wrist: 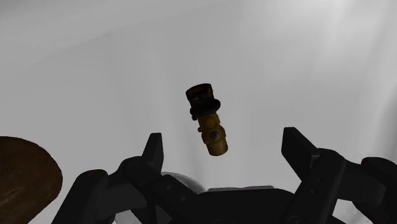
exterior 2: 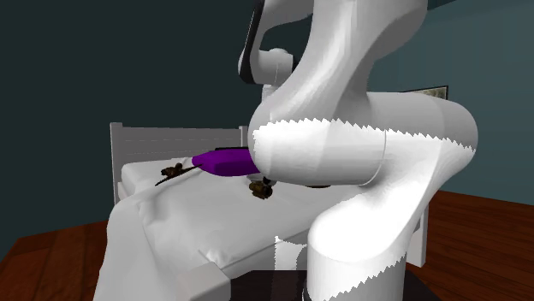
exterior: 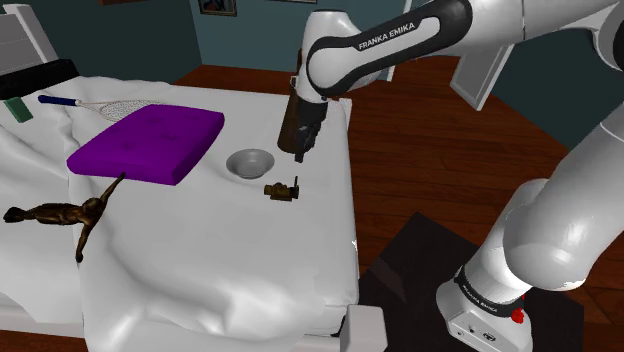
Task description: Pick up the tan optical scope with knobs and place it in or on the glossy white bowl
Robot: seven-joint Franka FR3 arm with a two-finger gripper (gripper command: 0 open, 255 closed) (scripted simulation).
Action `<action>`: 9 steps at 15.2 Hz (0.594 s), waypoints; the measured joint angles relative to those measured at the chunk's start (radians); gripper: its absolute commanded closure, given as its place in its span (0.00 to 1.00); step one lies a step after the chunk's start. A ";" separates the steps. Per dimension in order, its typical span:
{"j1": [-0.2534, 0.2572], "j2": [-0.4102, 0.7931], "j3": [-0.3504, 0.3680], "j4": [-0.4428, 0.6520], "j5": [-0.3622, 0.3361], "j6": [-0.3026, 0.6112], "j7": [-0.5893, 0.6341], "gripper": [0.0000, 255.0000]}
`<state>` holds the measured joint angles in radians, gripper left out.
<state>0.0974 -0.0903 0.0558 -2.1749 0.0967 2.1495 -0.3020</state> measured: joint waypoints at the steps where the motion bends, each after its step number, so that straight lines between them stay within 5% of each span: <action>1: 0.002 0.035 0.002 0.012 -0.002 0.015 -0.008 0.00; 9: 0.023 0.331 0.021 0.169 -0.030 0.096 -0.058 0.00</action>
<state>0.1207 0.2406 0.0764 -2.0057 0.0665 2.2453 -0.3597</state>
